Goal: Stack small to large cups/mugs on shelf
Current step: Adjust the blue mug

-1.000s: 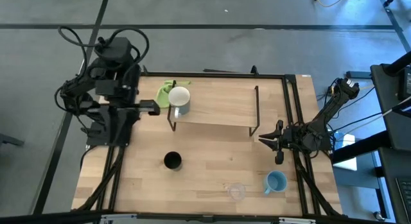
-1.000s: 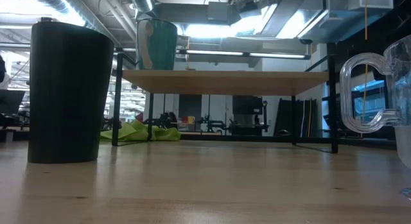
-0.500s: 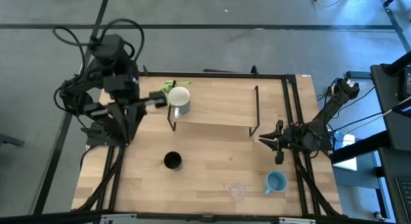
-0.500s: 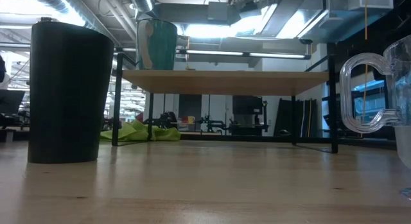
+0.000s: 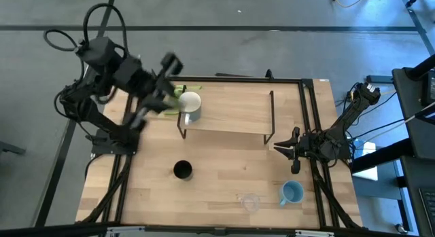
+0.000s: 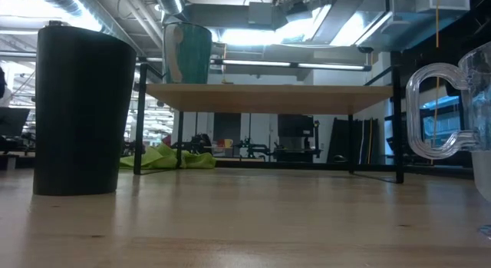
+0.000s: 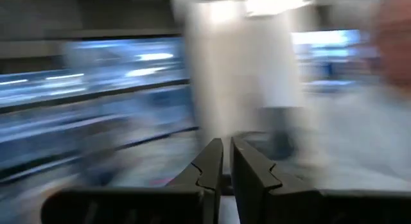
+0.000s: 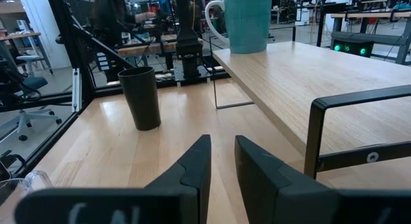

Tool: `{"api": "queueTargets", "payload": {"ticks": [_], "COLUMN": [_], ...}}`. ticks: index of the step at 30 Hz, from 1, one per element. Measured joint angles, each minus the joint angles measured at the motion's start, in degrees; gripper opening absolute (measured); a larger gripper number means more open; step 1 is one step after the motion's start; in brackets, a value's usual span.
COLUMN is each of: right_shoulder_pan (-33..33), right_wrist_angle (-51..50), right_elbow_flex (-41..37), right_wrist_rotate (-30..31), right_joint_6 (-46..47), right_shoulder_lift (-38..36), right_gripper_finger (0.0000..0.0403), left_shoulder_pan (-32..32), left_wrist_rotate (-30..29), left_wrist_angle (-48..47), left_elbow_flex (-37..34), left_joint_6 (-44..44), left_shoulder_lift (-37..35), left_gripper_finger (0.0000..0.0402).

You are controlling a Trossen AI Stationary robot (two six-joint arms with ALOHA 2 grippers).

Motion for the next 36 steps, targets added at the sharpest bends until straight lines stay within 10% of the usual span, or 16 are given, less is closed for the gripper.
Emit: {"api": "queueTargets", "payload": {"ticks": [6, 36], "right_shoulder_pan": [0.0, -0.01], "right_wrist_angle": [0.02, 0.0], "right_elbow_flex": [-0.02, 0.0], "right_wrist_rotate": [0.0, 0.0], "right_joint_6": [0.0, 0.06], "right_shoulder_lift": [-0.02, 0.0], "right_gripper_finger": [0.0072, 0.0072], "left_shoulder_pan": [0.02, 1.22], "left_wrist_rotate": [-25.24, -30.95], "left_wrist_angle": [-1.37, -6.08], "left_elbow_flex": [0.0, -0.33], "left_joint_6": [2.21, 10.43], "left_shoulder_lift": [-0.04, 5.01], "left_gripper_finger": [0.0025, 0.0025]}}
